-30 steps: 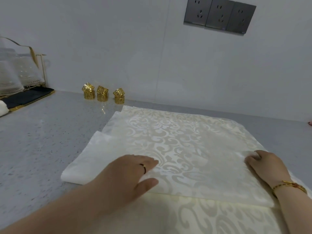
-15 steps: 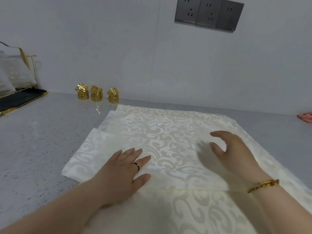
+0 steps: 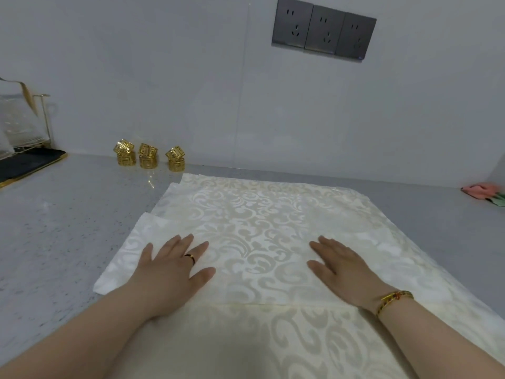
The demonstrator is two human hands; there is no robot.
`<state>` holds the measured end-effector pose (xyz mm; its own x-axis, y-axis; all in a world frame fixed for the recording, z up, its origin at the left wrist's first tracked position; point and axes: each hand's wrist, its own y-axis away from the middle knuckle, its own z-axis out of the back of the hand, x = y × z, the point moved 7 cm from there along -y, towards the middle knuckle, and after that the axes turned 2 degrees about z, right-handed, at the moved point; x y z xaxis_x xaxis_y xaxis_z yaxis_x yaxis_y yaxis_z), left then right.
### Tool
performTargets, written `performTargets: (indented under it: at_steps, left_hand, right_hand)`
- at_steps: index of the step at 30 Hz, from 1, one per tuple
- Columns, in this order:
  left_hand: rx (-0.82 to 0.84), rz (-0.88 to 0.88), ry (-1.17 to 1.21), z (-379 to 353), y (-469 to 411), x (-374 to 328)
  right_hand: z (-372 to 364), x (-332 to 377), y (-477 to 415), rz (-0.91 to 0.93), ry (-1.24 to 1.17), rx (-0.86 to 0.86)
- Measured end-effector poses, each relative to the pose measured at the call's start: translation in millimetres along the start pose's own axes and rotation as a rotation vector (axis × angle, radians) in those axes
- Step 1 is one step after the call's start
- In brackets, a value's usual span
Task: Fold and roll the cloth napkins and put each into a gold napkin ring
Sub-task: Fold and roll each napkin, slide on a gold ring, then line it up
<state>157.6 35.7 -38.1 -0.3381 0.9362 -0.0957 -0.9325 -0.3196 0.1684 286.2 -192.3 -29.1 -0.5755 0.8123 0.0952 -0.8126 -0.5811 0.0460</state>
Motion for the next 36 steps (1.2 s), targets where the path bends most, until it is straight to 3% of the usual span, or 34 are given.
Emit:
performTargets:
  at_steps: [4,9,15,23,36]
  left_hand:
    - [0.014,0.122,0.040,2,-6,22]
    - [0.020,0.137,0.047,3,-7,22]
    - [-0.022,0.125,0.061,4,-11,28]
    - [-0.070,0.055,0.062,6,-22,29]
    - [-0.048,-0.014,0.042,-4,-34,30]
  right_hand:
    - [7,-39,-6,-0.122,-0.011,0.004]
    - [6,-47,-10,-0.155,-0.024,0.026]
    - [42,-34,-20,-0.172,-0.364,-0.234]
    - [52,7,-114,-0.089,-0.164,-0.031]
    - [32,44,-236,-0.053,-0.001,-0.069]
